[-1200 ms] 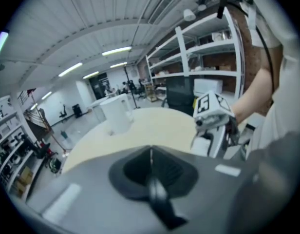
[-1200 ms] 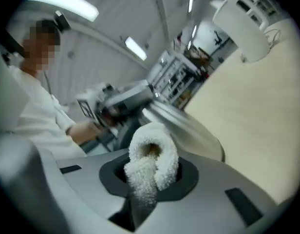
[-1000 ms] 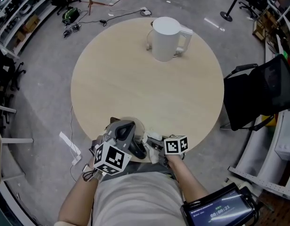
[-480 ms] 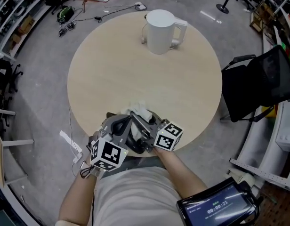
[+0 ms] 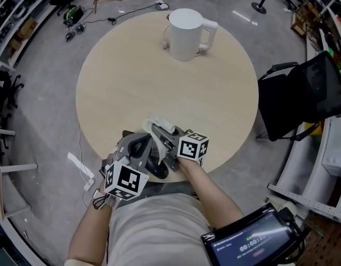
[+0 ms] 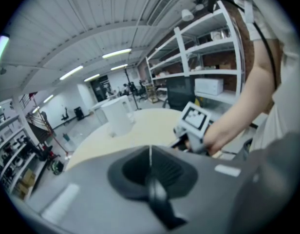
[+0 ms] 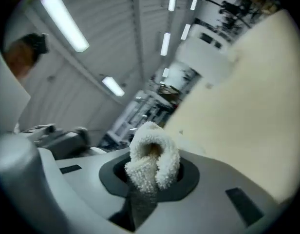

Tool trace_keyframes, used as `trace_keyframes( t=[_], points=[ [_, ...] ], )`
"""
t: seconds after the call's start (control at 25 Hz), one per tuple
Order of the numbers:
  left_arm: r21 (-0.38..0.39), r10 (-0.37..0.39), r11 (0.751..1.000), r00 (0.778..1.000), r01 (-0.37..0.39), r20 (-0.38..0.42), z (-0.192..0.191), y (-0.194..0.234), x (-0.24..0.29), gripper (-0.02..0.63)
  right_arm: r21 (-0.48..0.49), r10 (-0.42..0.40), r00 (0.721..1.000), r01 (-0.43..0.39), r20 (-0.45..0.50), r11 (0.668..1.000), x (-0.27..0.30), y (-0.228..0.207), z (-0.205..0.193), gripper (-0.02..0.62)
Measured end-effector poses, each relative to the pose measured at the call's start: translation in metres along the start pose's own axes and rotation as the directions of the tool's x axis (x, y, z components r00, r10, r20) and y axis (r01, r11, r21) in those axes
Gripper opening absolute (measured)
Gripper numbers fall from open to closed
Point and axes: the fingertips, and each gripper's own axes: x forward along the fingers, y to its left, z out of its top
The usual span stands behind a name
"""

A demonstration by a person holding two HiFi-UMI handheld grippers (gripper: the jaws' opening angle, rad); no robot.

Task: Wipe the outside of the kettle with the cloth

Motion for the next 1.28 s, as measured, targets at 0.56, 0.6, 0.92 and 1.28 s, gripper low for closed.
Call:
trace_keyframes(
  t=[0.56,0.6,0.92,1.28],
  points=[
    [0.012,-0.004,1.000,1.000,0.004,0.017,0.003,-0.001,0.001,-0.006,-0.132,0.096,0.995,-0.096,-0.003,0.987,0.000,0.040,0.016,0.072],
    [0.013,0.003,1.000,1.000,-0.003,0.019,0.003,0.000,0.000,-0.006,-0.194,0.186,0.982,-0.182,0.003,0.964,0.000,0.062,0.025,0.072],
    [-0.404,0.048,0.914,0.986,0.022,0.161,0.002,0.035,-0.020,-0.002,-0.041,-0.171,0.948,0.166,-0.267,0.985,-0.007,-0.048,-0.016,0.072],
    [-0.905,0.323,-0.134,0.881,0.403,0.345,-0.156,0.069,-0.048,-0.012,-0.001,-0.036,0.963,0.037,-0.267,0.999,-0.029,0.016,-0.018,0.072]
  ],
)
